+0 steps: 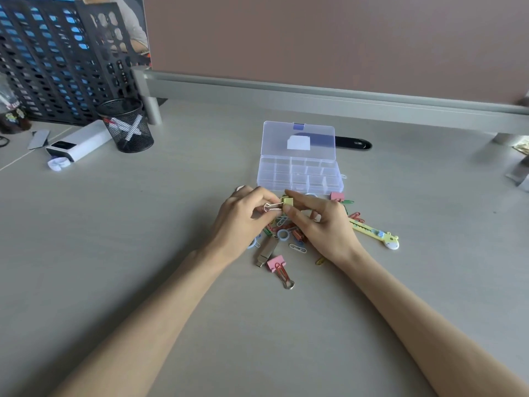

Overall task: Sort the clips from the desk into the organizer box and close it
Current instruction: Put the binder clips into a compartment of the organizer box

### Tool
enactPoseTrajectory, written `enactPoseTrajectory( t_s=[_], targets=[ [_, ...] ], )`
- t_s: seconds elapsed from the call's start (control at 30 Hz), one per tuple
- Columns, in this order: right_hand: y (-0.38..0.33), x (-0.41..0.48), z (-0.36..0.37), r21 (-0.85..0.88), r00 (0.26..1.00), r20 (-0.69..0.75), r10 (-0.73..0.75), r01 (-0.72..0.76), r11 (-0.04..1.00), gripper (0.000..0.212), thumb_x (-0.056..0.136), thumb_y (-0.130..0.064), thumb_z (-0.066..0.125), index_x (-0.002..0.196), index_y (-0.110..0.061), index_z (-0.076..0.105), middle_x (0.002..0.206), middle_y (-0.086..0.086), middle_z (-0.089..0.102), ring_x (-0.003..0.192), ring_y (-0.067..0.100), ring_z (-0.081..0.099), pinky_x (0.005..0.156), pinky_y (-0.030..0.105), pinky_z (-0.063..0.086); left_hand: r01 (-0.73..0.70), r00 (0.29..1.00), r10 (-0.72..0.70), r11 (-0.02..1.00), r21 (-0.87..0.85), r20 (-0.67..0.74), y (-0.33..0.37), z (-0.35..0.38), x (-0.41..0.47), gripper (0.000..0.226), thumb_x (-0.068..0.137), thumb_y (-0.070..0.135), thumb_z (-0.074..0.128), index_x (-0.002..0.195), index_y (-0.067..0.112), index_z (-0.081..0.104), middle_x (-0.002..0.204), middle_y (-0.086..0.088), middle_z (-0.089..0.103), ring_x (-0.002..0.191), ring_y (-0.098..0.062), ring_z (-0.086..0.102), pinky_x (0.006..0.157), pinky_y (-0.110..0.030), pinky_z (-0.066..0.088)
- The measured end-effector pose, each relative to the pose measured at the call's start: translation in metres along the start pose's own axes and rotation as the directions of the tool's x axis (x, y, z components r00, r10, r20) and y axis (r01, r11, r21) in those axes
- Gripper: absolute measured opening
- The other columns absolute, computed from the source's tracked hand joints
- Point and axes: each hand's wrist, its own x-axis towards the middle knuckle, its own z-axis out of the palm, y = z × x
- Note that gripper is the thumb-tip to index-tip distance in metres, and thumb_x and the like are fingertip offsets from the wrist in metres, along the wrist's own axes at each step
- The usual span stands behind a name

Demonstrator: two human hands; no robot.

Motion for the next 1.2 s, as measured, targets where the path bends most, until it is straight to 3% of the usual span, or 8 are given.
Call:
enactPoseTrajectory(
  t_s=[0.13,0.2,0.3,0.4,0.67,0.9,1.07,1.2],
  targets=[
    [-0.001,0.000,-0.001,0.071,1.000,-0.001,-0.001,0.001,0.997,0.029,0.087,-0.023,0.065,0.116,-0.024,0.065,0.081,-0.020,0.065,0.073,-0.005,0.060,0.065,0.009,0.042,0.048,0.999,-0.048,0.997,-0.058,0.006,0.004,-0.003,0.000,0.020,0.077,0.013,0.075,0.091,0.025,0.067,0.095,-0.005,0.064,0.090,-0.010,0.067,0.069,-0.006,0.037],
    [0.001,0.001,-0.001,0.112,1.000,-0.013,0.012,-0.011,0.994,0.024,0.085,-0.021,0.066,0.109,-0.026,0.066,0.078,-0.017,0.066,0.075,0.002,0.062,0.069,0.019,0.050,0.053,0.997,-0.052,0.998,-0.031,0.051,0.008,-0.006,-0.001,0.025,0.076,0.014,0.076,0.097,0.025,0.067,0.095,0.000,0.062,0.087,-0.006,0.063,0.071,-0.005,0.037],
    [0.004,0.001,-0.002,0.181,0.996,-0.079,0.036,-0.021,0.983,0.025,0.083,-0.017,0.066,0.106,-0.027,0.068,0.076,0.000,0.068,0.070,0.017,0.062,0.069,0.031,0.052,0.076,0.991,-0.080,0.996,0.035,0.110,0.007,-0.018,-0.003,0.031,0.079,0.013,0.071,0.107,0.027,0.066,0.094,0.017,0.057,0.086,-0.002,0.054,0.074,-0.008,0.040],
    [0.006,0.002,-0.003,0.171,0.990,-0.131,0.050,-0.027,0.985,0.028,0.084,-0.017,0.063,0.110,-0.029,0.068,0.065,-0.006,0.061,0.058,0.008,0.052,0.064,0.023,0.045,0.047,0.996,-0.056,0.991,0.122,0.068,-0.008,-0.033,-0.003,0.023,0.086,0.009,0.062,0.105,0.022,0.069,0.101,0.011,0.064,0.096,-0.010,0.053,0.079,-0.002,0.035],
    [0.008,0.002,-0.002,0.194,0.984,-0.154,0.088,-0.057,0.979,0.025,0.083,-0.020,0.064,0.106,-0.029,0.069,0.070,0.002,0.066,0.062,0.009,0.054,0.067,0.028,0.049,0.037,0.997,-0.060,0.904,0.425,0.041,-0.020,-0.010,0.007,0.042,0.075,0.060,0.057,0.097,0.028,0.073,0.098,0.007,0.065,0.097,-0.020,0.051,0.082,-0.037,0.045],
    [0.003,0.000,-0.002,0.212,0.977,-0.186,0.102,-0.061,0.975,0.025,0.083,-0.019,0.066,0.104,-0.030,0.070,0.079,-0.011,0.069,0.077,0.008,0.065,0.074,0.028,0.054,0.160,0.986,-0.169,0.893,0.421,-0.017,-0.018,-0.008,0.014,0.010,0.076,0.040,0.070,0.083,0.034,0.068,0.101,0.014,0.062,0.100,-0.014,0.049,0.078,-0.031,0.024],
    [-0.006,0.012,-0.003,0.256,0.981,-0.152,0.122,-0.080,0.963,0.023,0.082,-0.016,0.067,0.101,-0.027,0.071,0.082,-0.004,0.072,0.075,0.007,0.066,0.067,0.023,0.052,0.140,0.990,-0.126,0.931,0.337,-0.063,-0.020,-0.016,0.014,0.008,0.082,0.033,0.068,0.089,0.033,0.065,0.082,0.018,0.066,0.093,-0.009,0.052,0.071,-0.030,0.018],
    [-0.006,0.029,-0.006,0.294,0.980,-0.117,0.160,-0.120,0.948,0.021,0.081,-0.014,0.068,0.100,-0.024,0.071,0.084,0.004,0.074,0.080,0.017,0.071,0.076,0.033,0.058,0.055,0.996,-0.079,0.902,0.428,0.040,-0.025,-0.019,0.018,0.023,0.082,0.039,0.068,0.104,0.034,0.066,0.103,0.015,0.061,0.104,-0.013,0.046,0.074,-0.031,0.020]
  ],
)
